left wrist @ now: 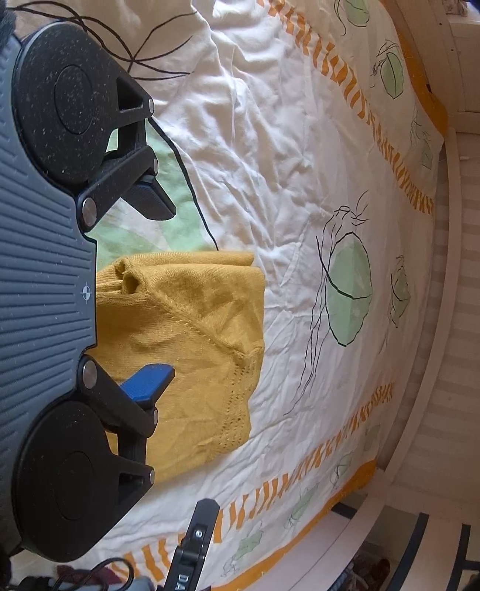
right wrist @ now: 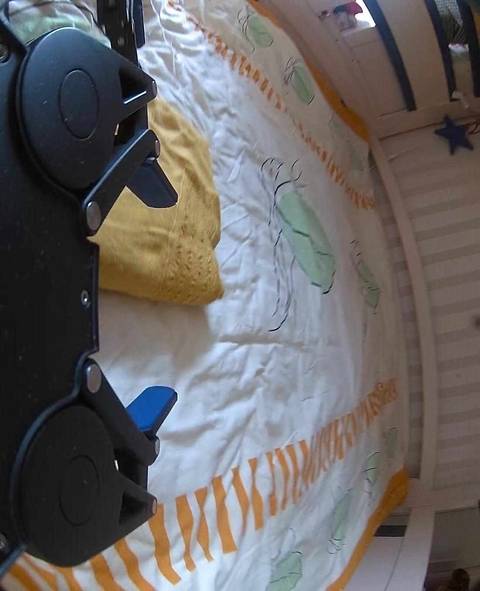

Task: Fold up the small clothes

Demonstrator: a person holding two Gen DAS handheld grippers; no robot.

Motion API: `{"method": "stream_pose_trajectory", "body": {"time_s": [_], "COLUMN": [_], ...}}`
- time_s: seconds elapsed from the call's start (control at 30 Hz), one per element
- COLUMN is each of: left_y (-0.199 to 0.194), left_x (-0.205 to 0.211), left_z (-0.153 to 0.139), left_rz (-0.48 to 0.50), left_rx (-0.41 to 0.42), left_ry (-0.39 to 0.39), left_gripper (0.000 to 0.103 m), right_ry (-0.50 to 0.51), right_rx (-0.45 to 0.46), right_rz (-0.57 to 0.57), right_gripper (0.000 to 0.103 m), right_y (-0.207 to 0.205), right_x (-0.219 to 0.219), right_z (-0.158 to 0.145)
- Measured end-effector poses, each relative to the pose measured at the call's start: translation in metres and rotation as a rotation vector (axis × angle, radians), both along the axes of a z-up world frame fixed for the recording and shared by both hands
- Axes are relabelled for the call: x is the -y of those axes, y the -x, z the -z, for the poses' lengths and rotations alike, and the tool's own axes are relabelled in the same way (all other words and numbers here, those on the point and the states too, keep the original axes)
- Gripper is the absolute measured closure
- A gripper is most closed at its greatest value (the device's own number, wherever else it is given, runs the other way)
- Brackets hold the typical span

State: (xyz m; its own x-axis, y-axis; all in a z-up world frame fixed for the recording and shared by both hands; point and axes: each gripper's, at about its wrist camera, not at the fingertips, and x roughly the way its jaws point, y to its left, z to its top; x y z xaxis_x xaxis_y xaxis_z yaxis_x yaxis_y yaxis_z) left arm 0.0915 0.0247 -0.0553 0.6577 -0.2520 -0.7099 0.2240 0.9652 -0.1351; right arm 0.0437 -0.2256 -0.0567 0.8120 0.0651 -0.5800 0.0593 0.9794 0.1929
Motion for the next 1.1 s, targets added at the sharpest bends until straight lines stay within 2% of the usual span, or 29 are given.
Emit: {"method": "stream_pose_trajectory", "body": {"time_s": [0.07,0.27,0.4,0.57,0.67,0.83,1.1], "left_y": [0.006,0.023,0.034,0.044,0.045,0.045,0.046], "left_x": [0.003,0.015,0.016,0.015,0.014,0.006,0.003], "left_z": [-0.004,-0.009,-0.014,-0.021,-0.022,-0.017,-0.010], "left_rz": [-0.003,-0.008,-0.027,-0.068,-0.066,-0.076,-0.076], "left_rx": [0.004,0.010,0.020,0.032,0.017,-0.024,-0.059], "left_ry": [-0.039,-0.151,-0.164,-0.193,-0.185,-0.117,-0.124], "left_gripper": [0.011,0.011,0.011,0.011,0.011,0.011,0.010], "right_ry": [-0.009,0.020,0.011,0.053,0.045,0.053,0.059], "right_rx": [0.003,-0.025,-0.044,-0.061,-0.071,-0.087,-0.103], "right_rz": [0.005,0.011,-0.008,0.013,0.014,0.007,-0.021], "right_gripper": [0.000,0.000,0.000,0.000,0.000,0.000,0.000], "right_y": [0.011,0.034,0.045,0.057,0.062,0.067,0.069], "right_x": [-0.004,-0.019,-0.026,-0.031,-0.031,-0.037,-0.047], "right_z": [-0.004,-0.003,-0.002,-0.006,-0.008,-0.009,-0.006]}}
